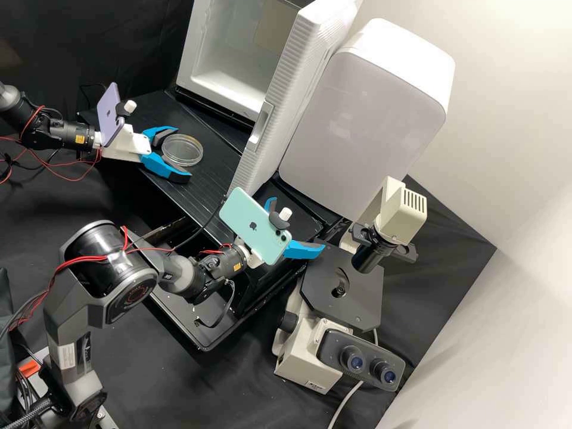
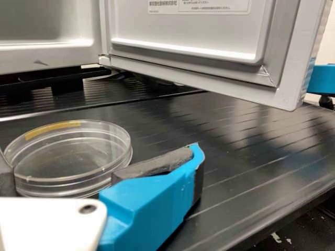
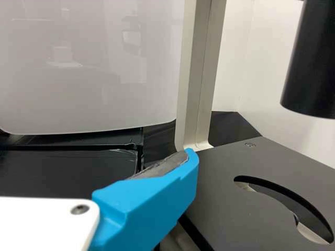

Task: Place the petri dish in the incubator

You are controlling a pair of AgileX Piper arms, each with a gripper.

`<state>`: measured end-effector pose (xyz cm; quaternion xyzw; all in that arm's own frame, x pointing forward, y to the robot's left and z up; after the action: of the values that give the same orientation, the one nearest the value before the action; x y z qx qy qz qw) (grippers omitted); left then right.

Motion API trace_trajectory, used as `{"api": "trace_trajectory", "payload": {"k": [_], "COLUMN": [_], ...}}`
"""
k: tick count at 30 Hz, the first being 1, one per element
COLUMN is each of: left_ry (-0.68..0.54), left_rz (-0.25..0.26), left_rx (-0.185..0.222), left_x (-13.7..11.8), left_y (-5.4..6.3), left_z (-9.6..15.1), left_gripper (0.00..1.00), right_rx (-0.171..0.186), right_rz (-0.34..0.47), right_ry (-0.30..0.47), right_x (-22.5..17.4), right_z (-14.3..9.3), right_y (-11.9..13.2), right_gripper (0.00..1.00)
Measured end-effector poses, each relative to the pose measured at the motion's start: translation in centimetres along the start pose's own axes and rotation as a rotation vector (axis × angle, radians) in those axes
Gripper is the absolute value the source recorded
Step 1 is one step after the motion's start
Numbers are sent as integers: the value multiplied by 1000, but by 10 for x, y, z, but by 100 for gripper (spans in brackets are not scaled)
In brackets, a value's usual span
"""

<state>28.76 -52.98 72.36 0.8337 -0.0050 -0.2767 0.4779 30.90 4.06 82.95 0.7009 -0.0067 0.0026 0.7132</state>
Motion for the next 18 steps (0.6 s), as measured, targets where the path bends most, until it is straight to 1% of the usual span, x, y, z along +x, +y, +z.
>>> {"api": "trace_trajectory", "payload": {"k": [8, 12, 18], "left_ry": [31, 38, 51], "left_rz": [10, 19, 18], "left_rx": [33, 38, 31], "left_x": [0, 0, 2], "left_y": [0, 1, -3], "left_z": [-3, -4, -6], "left_gripper": [100, 100, 100], "right_rx": [0, 0, 0], "right_rz": [0, 0, 0], "right_ry": [0, 0, 0], "right_x": [0, 0, 0], "right_z": [0, 0, 0], "right_y": [0, 0, 0], "right_gripper": [100, 100, 100]}}
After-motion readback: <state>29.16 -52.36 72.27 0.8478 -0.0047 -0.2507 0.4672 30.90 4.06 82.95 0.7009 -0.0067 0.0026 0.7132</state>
